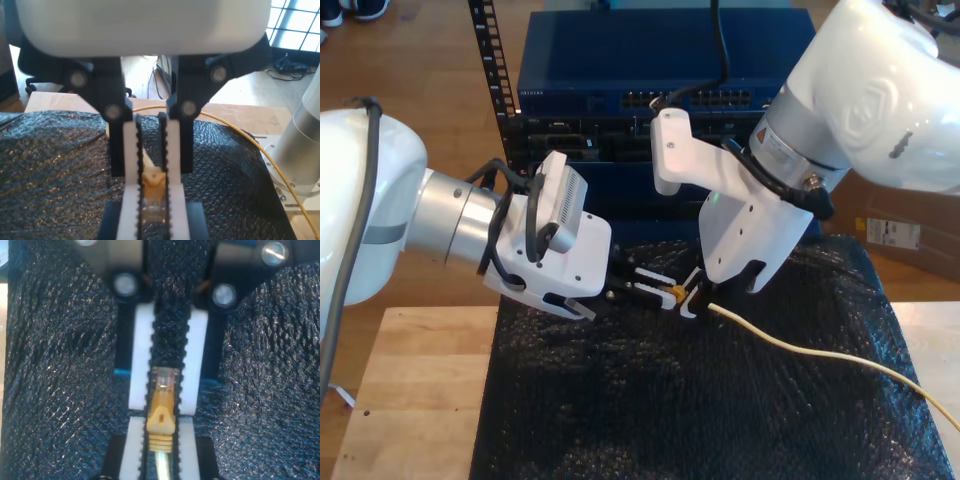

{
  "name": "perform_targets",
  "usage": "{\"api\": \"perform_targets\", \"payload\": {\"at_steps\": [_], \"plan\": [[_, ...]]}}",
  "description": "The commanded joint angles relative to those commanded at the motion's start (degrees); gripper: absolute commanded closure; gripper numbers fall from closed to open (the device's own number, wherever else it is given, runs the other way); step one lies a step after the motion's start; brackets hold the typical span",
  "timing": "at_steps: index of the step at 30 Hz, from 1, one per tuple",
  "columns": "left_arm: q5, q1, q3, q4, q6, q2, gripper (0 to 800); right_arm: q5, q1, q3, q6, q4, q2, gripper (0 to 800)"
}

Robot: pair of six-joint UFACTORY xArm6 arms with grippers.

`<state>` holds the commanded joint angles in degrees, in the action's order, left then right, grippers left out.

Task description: Grab the cable and plug it in

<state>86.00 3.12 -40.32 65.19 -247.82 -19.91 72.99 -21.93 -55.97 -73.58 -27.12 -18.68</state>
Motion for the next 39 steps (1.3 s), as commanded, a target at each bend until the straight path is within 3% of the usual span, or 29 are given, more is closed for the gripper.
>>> {"api": "perform_targets", "payload": {"at_steps": [4, 7, 9, 12, 16, 19, 27, 33, 39], "plan": [[0.18, 0.00, 0.09, 0.00, -0.53, 0.00, 798, 0.00, 0.09, 0.00, 0.00, -0.09, 0.00, 728], [0.18, 0.44, 0.09, 0.00, -1.32, 0.00, 795, 0.00, 0.09, -0.09, 0.00, 0.00, 0.00, 427], [0.18, 1.23, 0.09, 0.18, -1.76, 0.09, 792, -0.18, 0.09, 0.00, 0.00, 0.09, 0.00, 353], [0.35, 2.73, 0.09, 1.67, -2.64, 0.62, 782, -0.18, 1.32, 0.00, 0.00, 0.18, 0.09, 165], [2.64, 3.87, -0.35, 2.64, -3.16, 3.60, 778, -0.35, 4.75, 0.00, -0.09, 0.00, 0.26, 50], [3.69, 4.75, -0.53, 2.64, -5.36, 4.75, 783, -0.35, 7.12, 0.09, 0.00, -0.53, 0.70, 6], [4.57, 7.47, -0.62, 2.64, -11.34, 5.71, 793, -0.62, 8.35, 0.00, -0.35, -5.89, 0.44, 6], [12.31, 8.35, -3.60, 2.55, -17.67, 9.49, 795, -0.79, 8.18, 1.49, -7.65, -6.07, -3.87, 6], [16.35, 9.85, -5.71, 2.73, -21.27, 12.57, 795, -5.63, 8.00, 5.01, -10.81, -6.07, -10.46, 6]]}}
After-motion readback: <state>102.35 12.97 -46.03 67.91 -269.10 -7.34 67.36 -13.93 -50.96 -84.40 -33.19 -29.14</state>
